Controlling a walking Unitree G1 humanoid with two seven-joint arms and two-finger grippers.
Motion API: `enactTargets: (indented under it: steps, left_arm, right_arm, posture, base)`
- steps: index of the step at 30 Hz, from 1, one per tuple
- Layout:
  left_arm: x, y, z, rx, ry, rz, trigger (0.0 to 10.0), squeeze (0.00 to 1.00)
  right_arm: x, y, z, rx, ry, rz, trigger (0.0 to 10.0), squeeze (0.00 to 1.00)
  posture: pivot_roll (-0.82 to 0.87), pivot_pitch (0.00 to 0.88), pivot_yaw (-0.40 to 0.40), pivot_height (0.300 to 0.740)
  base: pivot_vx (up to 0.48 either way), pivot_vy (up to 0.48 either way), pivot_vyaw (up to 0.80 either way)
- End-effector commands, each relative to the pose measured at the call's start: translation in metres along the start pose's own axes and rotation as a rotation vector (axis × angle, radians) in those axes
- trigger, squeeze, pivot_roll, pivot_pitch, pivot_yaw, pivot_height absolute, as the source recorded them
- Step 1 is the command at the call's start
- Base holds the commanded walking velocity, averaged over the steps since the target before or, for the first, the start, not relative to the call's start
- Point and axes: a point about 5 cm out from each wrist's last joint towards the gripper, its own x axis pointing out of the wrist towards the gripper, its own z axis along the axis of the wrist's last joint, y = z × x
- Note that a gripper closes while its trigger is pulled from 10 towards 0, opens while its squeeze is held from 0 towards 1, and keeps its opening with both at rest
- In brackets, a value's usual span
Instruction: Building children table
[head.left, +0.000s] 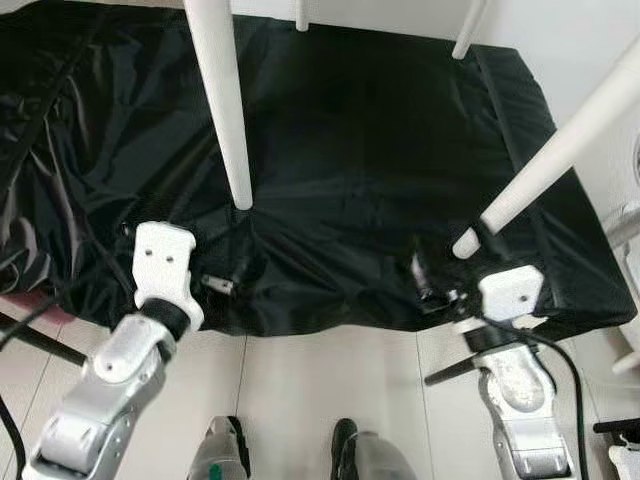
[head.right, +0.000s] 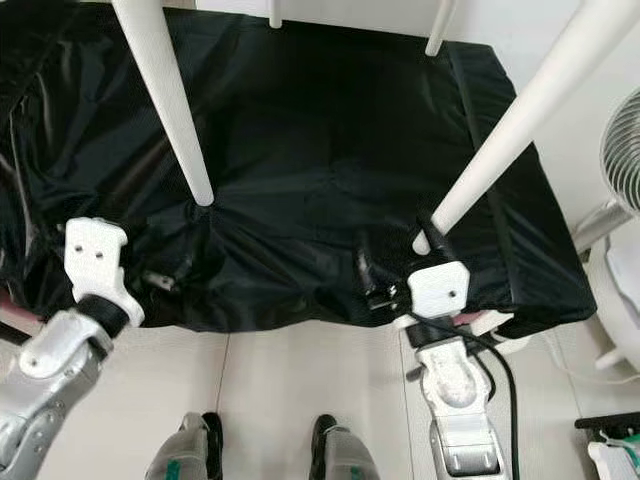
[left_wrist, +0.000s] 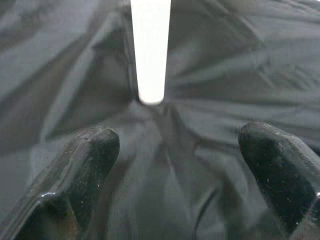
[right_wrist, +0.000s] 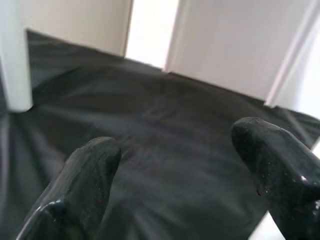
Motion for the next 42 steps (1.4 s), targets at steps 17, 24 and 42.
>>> enactTargets:
  steps: [17, 24, 42]
  left_arm:
    - [-0.016, -0.025, -0.051, 0.111, 0.059, -0.411, 10.0, 0.0]
    - [-0.034, -0.03, -0.076, 0.094, 0.148, -0.539, 10.0, 0.0]
    - [-0.052, -0.019, -0.168, 0.012, 0.47, -0.48, 10.0, 0.0]
  right_arm:
    - [-0.033, 0.026, -0.033, 0.027, 0.063, 0.291, 10.0, 0.0]
    - [-0.051, 0.033, -0.048, 0.164, 0.176, 0.421, 10.0, 0.0]
    - [-0.103, 0.037, -0.128, 0.442, 0.662, 0.606, 10.0, 0.0]
  posture:
    - [0.1, 0.094, -0.03, 0.74]
    - [0.1, 0.094, -0.03, 0.74]
    - [0.12, 0.091, -0.04, 0.74]
  base:
    - [0.0, 0.0, 0.0]
    - [0.0, 0.0, 0.0]
    - [0.0, 0.0, 0.0]
